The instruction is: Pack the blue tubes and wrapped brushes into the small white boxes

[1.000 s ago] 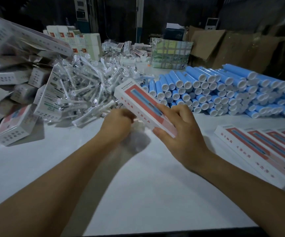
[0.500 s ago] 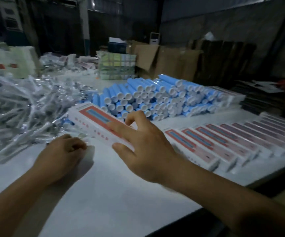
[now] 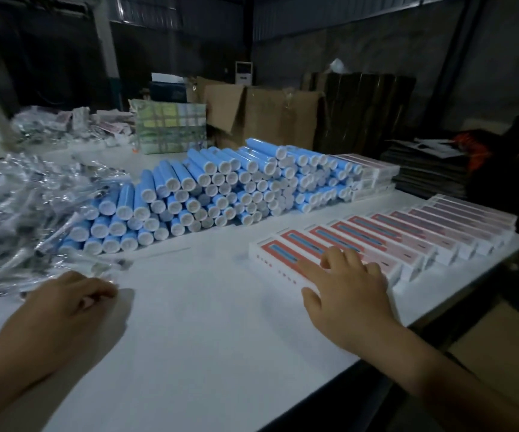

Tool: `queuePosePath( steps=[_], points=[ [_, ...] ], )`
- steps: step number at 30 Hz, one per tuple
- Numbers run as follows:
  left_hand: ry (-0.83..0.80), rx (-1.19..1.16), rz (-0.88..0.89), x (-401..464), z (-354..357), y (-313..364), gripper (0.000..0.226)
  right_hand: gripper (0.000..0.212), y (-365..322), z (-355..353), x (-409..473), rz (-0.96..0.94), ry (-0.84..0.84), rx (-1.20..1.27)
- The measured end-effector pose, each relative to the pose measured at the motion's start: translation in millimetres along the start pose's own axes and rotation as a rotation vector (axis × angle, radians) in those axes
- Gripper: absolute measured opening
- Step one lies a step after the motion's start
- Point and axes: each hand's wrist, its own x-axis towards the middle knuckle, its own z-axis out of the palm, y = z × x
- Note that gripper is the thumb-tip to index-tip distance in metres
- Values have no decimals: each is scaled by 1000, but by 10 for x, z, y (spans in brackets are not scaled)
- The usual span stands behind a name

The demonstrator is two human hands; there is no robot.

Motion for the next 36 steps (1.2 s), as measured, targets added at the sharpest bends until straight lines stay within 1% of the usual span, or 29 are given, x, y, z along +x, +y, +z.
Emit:
queuePosePath(
  steps=[2,3,5,6,8,11,12,13,16,19,21,23,27,30,32,33,35,36],
  points=[
    [25,-12,-13,-36,-54,165,44,47,31,7,15,1,-16,-37],
    [29,-18,-22,-50,-63,229,42,48,24,-14,15,-1,-41,-58],
    [34,-6,-27,-45,-70,292,24,48,-20,-89,29,-16,-83,-74],
    [34,-9,-35,-33,-62,299,18,48,-54,-126,54,-40,-71,-64],
    [21,1,-59,-13,-43,317,14,45,-194,-235,133,-117,-3,4],
    [6,-28,-108,-7,-34,349,16,32,-653,-405,291,-332,206,309],
    [12,-47,-121,-6,-32,347,17,31,-849,-447,352,-394,262,399],
    [18,-63,-131,-8,-35,344,17,31,-1057,-482,419,-450,273,456],
    [46,-107,-147,-5,-17,324,17,27,-1663,-455,631,-574,215,559],
    [120,-223,-216,12,-8,328,24,20,-2040,-230,764,-532,100,666],
    [181,-326,-307,17,-19,324,26,24,-2120,-39,772,-496,31,637],
    [209,-398,-357,13,-36,323,26,26,-2124,96,780,-503,18,593],
    [171,-399,-348,-27,-74,369,16,23,-2120,178,826,-559,-1,559],
    [74,-430,-345,-42,-280,375,20,19,-2139,191,838,-571,-5,552],
    [40,-389,-306,-86,-546,330,21,18,-2162,215,852,-578,-1,583],
    [55,-318,-276,-131,-709,285,20,17,-2170,232,860,-574,2,592],
    [134,-77,-244,-279,-1057,124,18,16,-2182,274,862,-567,14,602],
    [193,49,-265,-373,-1230,-2,19,15,-2187,293,862,-566,18,612]
  ],
)
